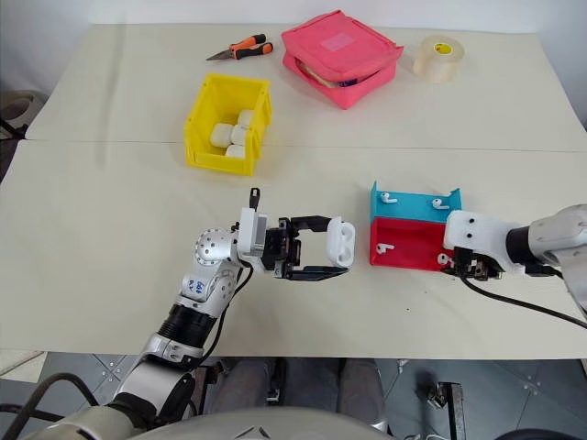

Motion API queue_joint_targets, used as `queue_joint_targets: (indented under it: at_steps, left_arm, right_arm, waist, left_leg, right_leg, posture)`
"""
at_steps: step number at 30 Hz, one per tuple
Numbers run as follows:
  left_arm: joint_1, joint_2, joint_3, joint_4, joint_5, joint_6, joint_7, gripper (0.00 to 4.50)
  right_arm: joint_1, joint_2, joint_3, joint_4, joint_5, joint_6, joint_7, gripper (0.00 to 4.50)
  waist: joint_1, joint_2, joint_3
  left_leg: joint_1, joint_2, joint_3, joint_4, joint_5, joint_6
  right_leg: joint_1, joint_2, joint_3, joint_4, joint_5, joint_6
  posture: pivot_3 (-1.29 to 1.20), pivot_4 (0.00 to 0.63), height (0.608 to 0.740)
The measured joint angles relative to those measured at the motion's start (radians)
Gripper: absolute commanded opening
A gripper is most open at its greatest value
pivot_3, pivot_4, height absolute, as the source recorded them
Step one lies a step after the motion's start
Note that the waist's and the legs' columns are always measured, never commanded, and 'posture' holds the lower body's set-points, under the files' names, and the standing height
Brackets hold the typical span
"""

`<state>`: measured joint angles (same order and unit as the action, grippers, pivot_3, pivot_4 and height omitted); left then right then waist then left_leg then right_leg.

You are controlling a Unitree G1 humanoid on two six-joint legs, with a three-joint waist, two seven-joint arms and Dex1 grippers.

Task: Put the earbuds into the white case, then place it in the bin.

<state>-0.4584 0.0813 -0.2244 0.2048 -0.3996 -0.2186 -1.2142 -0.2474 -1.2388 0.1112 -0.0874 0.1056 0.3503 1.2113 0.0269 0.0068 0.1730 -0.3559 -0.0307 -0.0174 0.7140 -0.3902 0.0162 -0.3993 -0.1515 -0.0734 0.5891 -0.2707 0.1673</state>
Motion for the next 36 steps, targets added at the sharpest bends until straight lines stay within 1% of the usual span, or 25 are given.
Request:
queue_joint_targets:
  at_steps: [15, 21, 24, 26, 27, 28, 36]
  left_arm:
    - [0.0, 0.001, 0.0, -0.002, 0.0, 0.011, 0.001, 2.77]
    - [0.0, 0.001, 0.0, -0.011, -0.001, 0.014, 0.003, 2.77]
    - [0.0, 0.001, 0.0, -0.014, -0.001, 0.014, 0.005, 2.77]
    - [0.0, 0.001, 0.0, -0.015, -0.001, 0.014, 0.008, 2.77]
    - [0.0, 0.001, 0.0, -0.015, -0.001, 0.014, 0.01, 2.77]
    - [0.0, 0.001, 0.0, -0.015, -0.001, 0.014, 0.011, 2.77]
    - [0.001, 0.004, 0.0, -0.033, -0.002, 0.015, 0.012, 2.77]
  right_arm:
    - [-0.026, 0.009, 0.012, 0.016, -0.081, -0.068, 0.029, 2.19]
    - [-0.028, 0.009, 0.012, 0.015, -0.089, -0.061, 0.053, 2.19]
    - [-0.028, 0.011, 0.012, 0.014, -0.089, -0.051, 0.063, 1.56]
    - [-0.026, 0.011, 0.012, 0.011, -0.088, -0.041, 0.072, 0.95]
    - [-0.026, 0.011, 0.012, 0.01, -0.088, -0.04, 0.076, 0.58]
    - [-0.026, 0.011, 0.012, 0.009, -0.088, -0.038, 0.077, 0.51]
    - [-0.02, 0.012, 0.01, -0.001, -0.089, -0.032, 0.071, 0.51]
  waist:
    - [0.0, 0.0, 0.0]
    - [0.0, 0.0, 0.0]
    - [0.0, 0.0, 0.0]
    - [-0.001, 0.0, 0.0]
    - [-0.001, 0.0, 0.0]
    - [-0.001, 0.0, 0.0]
    - [-0.001, 0.0, 0.0]
  left_leg:
    - [0.0, 0.0, 0.0, 0.0, 0.0, 0.0]
    - [0.0, 0.0, 0.0, 0.0, 0.0, 0.0]
    - [0.0, 0.0, 0.0, 0.0, 0.0, 0.0]
    - [0.0, 0.0, 0.0, 0.0, 0.0, 0.0]
    - [0.0, 0.0, 0.0, 0.0, 0.0, 0.0]
    - [0.0, 0.0, 0.0, 0.0, 0.0, 0.0]
    - [0.0, 0.0, 0.0, 0.001, 0.0, 0.0]
  right_leg:
    - [0.0, 0.0, 0.0, 0.0, 0.0, 0.0]
    - [0.0, 0.0, 0.0, 0.0, 0.0, 0.0]
    - [0.0, 0.0, 0.0, 0.0, 0.0, 0.0]
    - [0.0, 0.0, 0.0, 0.0, 0.0, 0.0]
    - [0.0, 0.0, 0.0, 0.0, 0.0, 0.0]
    - [0.0, 0.0, 0.0, 0.0, 0.0, 0.0]
    - [0.001, 0.0, -0.001, 0.0, 0.0, 0.0]
  posture:
    - [0.0, 0.15, 0.74]
    - [0.0, 0.15, 0.74]
    - [0.0, 0.15, 0.74]
    - [0.0, 0.15, 0.74]
    - [0.0, 0.15, 0.74]
    - [0.0, 0.15, 0.74]
    - [0.0, 0.15, 0.74]
